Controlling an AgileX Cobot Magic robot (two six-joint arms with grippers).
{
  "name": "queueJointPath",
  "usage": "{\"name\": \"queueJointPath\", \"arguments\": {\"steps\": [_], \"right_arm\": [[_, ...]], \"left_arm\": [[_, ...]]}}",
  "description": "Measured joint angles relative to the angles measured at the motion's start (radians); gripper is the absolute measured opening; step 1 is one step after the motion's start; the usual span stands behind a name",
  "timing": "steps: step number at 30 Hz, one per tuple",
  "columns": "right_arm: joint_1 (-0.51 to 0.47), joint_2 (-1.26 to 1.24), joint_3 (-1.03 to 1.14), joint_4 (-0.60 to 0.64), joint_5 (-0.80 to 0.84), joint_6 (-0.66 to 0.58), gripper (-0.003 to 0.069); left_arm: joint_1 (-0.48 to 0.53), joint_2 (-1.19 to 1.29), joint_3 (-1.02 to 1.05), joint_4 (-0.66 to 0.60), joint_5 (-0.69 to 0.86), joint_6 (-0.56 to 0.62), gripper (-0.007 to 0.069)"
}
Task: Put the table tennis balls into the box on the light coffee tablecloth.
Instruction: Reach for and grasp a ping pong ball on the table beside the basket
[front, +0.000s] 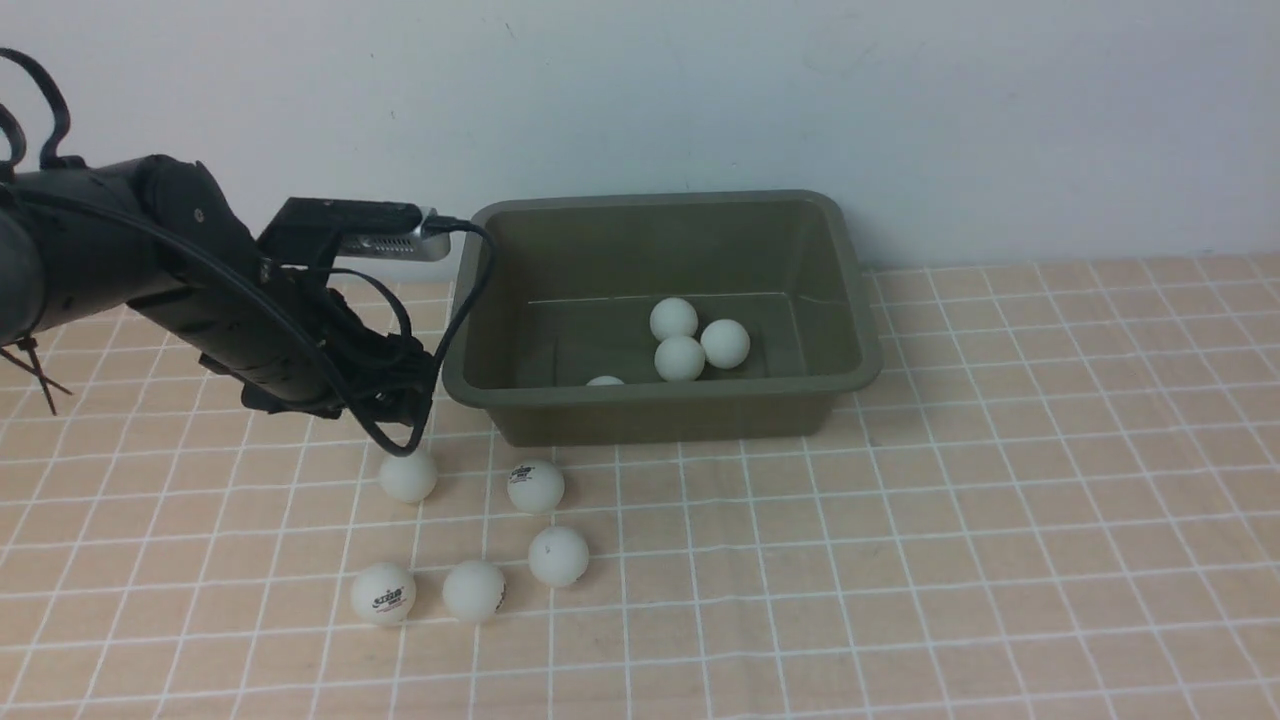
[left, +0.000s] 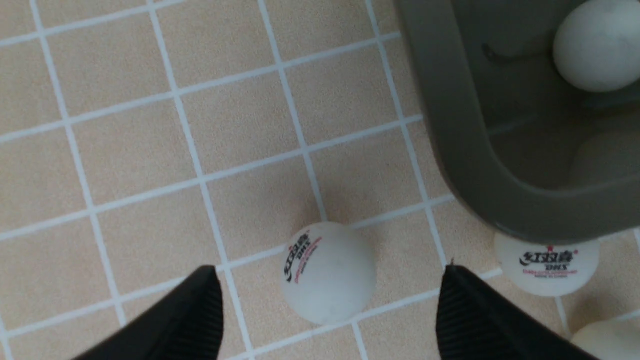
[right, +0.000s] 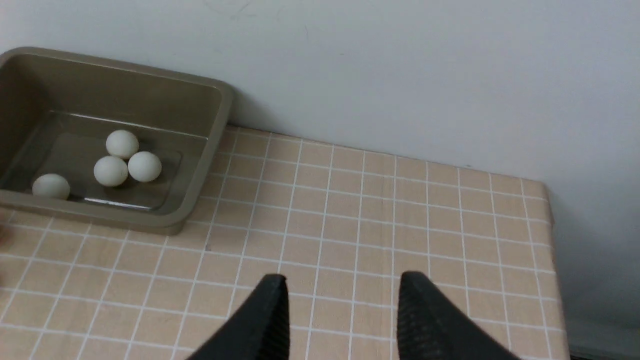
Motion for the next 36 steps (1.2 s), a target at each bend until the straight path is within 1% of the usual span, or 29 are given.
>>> {"name": "queueJointPath", "arguments": {"steps": [1,4,9,11,16,26,27,28,29,30,31,32,36], "right_arm": [[0.000,-0.052,0.043,-0.001,0.000,0.000,0.0225],[0.000,-0.129,0.117,-0.001,0.002,0.000,0.0157],[0.000,-0.250,0.252,-0.004,0.002,0.000,0.0018],[0.000,-0.278,0.288,-0.004,0.001,0.000,-0.0005],[0.000,-0.303,0.343,-0.004,0.003,0.000,-0.0018],[0.000,-0.303,0.349,0.015,0.003,0.000,-0.0017],[0.000,-0.303,0.349,0.015,0.003,0.000,-0.0017],[0.000,-0.303,0.349,0.015,0.003,0.000,-0.0017],[0.000,-0.303,0.349,0.015,0.003,0.000,-0.0017],[0.000,-0.303,0.349,0.015,0.003,0.000,-0.0017],[0.000,-0.303,0.349,0.015,0.003,-0.001,-0.0017],[0.000,-0.303,0.349,0.015,0.003,-0.001,-0.0017],[0.000,-0.303,0.349,0.015,0.003,-0.003,-0.0017]], "left_arm": [[0.000,0.016,-0.007,-0.002,0.006,0.000,0.0479],[0.000,0.045,-0.010,-0.002,0.025,0.000,0.0479],[0.000,0.082,-0.010,-0.002,0.042,0.001,0.0479],[0.000,0.089,-0.010,-0.002,0.043,0.001,0.0479],[0.000,0.104,-0.011,-0.003,0.043,0.004,0.0479],[-0.033,0.166,-0.011,-0.007,0.008,0.037,0.0471],[-0.037,0.169,-0.011,-0.008,0.004,0.037,0.0457],[-0.041,0.170,-0.011,-0.009,-0.004,0.036,0.0428],[-0.040,0.170,-0.011,-0.009,-0.006,0.035,0.0428],[-0.041,0.170,-0.011,-0.009,-0.013,0.033,0.0379],[-0.041,0.170,-0.011,-0.009,-0.014,0.029,0.0364],[-0.041,0.170,-0.012,-0.009,-0.012,0.027,0.0316],[-0.041,0.166,-0.015,0.016,0.025,0.024,0.0319]]}}
